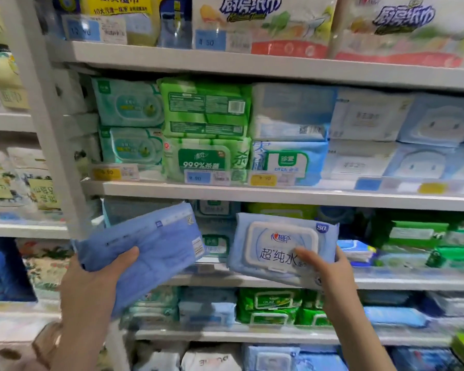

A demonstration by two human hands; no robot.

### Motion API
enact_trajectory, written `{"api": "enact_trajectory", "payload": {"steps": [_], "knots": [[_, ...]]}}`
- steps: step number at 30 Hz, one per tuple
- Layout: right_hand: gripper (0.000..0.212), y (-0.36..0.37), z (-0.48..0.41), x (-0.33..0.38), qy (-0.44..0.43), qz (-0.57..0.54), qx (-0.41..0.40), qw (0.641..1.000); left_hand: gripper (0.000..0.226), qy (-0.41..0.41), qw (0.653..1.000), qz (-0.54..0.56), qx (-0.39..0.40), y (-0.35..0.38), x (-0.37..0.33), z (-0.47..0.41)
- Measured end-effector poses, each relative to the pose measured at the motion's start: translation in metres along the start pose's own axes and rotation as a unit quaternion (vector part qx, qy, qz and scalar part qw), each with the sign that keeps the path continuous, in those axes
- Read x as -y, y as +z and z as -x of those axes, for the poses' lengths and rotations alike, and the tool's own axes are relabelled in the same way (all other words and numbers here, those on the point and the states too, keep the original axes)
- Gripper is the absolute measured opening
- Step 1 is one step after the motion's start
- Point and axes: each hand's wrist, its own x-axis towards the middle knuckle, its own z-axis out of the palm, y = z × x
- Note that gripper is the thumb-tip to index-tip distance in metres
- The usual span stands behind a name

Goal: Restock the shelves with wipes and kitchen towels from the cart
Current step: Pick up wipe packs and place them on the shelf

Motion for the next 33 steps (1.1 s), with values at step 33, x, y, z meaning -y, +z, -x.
{"api": "enact_trajectory", "payload": {"steps": [33], "knots": [[0.062, 0.128, -0.081, -0.074, -0.080, 0.152, 0.097, 0.980, 0.057, 0.002, 0.995, -0.065, -0.079, -0.043, 0.010, -0.008]]}}
